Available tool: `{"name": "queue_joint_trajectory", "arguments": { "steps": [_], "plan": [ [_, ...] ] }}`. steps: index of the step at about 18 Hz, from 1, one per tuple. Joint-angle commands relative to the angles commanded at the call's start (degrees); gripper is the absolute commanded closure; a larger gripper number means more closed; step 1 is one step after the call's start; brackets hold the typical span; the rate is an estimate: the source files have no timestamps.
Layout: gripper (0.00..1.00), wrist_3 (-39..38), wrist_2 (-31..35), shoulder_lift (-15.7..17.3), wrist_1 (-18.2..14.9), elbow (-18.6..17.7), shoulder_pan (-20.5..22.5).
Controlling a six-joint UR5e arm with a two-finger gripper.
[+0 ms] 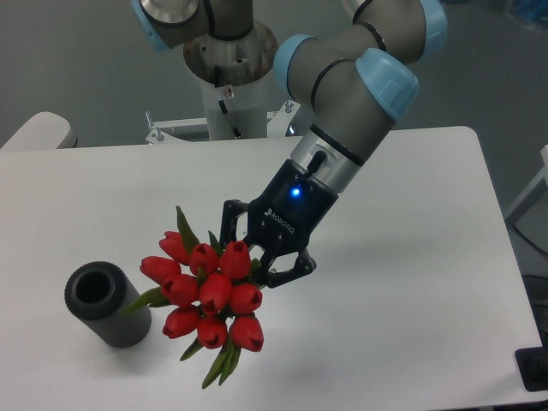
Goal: Insert the flowers into the vase
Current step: 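Carry the red tulip bunch with the gripper over the grey vase opening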
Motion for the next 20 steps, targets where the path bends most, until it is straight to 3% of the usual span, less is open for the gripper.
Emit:
{"name": "queue_joint_trajectory", "arguments": {
  "steps": [2, 8, 16, 20],
  "plan": [
    [0.69, -1.0, -0.2, 0.1, 0.2, -0.6, -1.0],
    [0.69, -5.7, -0.2, 0.1, 6.8, -1.1, -4.9],
    [0.69, -8.4, -1.2, 0.0, 7.6, -0.5, -9.1],
    [0.69, -12.7, -1.2, 0.0, 11.2, -0.9, -10.4]
  ]
}}
